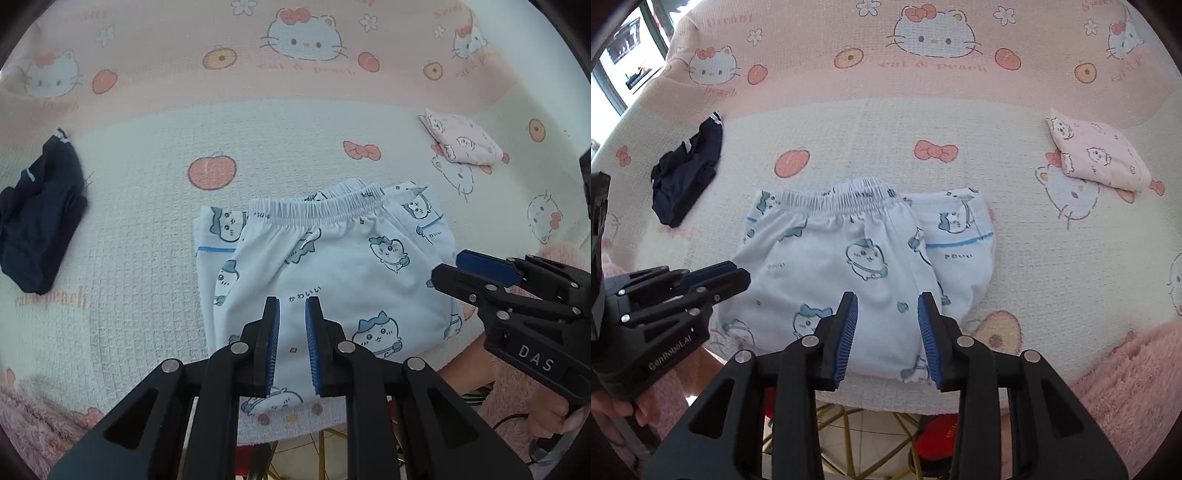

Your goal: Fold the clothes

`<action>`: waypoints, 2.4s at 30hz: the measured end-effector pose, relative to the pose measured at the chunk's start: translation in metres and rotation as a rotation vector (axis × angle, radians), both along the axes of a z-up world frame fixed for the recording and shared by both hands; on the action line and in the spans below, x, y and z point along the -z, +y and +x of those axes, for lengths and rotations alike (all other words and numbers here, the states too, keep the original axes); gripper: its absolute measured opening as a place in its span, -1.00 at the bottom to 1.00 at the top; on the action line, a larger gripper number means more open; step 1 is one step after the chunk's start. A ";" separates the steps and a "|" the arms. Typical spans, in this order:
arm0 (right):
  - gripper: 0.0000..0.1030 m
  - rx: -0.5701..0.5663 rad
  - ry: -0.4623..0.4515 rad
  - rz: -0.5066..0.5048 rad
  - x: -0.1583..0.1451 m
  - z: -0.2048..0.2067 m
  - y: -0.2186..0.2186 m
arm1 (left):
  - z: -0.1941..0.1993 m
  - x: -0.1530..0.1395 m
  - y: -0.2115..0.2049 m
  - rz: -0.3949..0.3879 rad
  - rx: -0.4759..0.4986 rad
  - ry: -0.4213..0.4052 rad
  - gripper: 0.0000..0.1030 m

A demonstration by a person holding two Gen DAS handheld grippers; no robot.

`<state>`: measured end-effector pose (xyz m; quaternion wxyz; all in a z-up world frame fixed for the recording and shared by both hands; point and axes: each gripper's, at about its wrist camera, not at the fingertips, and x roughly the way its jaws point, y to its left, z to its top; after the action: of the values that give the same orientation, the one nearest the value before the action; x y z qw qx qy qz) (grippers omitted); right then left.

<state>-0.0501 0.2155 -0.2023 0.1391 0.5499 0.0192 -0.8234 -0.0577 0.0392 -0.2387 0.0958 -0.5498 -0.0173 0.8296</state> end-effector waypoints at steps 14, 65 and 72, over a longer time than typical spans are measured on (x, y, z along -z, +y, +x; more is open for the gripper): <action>0.93 0.157 -0.140 0.161 0.066 -0.015 0.032 | -0.015 0.037 -0.023 0.101 -0.039 -0.140 -0.69; -0.53 -0.082 -0.151 -0.018 0.087 0.000 -0.008 | 0.008 0.034 -0.044 -0.121 -0.010 -0.209 0.01; -0.48 0.030 -0.142 -0.079 0.077 -0.006 0.024 | 0.011 0.011 -0.067 -0.064 -0.124 -0.099 0.03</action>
<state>-0.0560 0.2396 -0.2795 0.1494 0.6013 -0.0315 -0.7843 -0.0468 -0.0273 -0.2493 0.0257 -0.5909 -0.0297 0.8058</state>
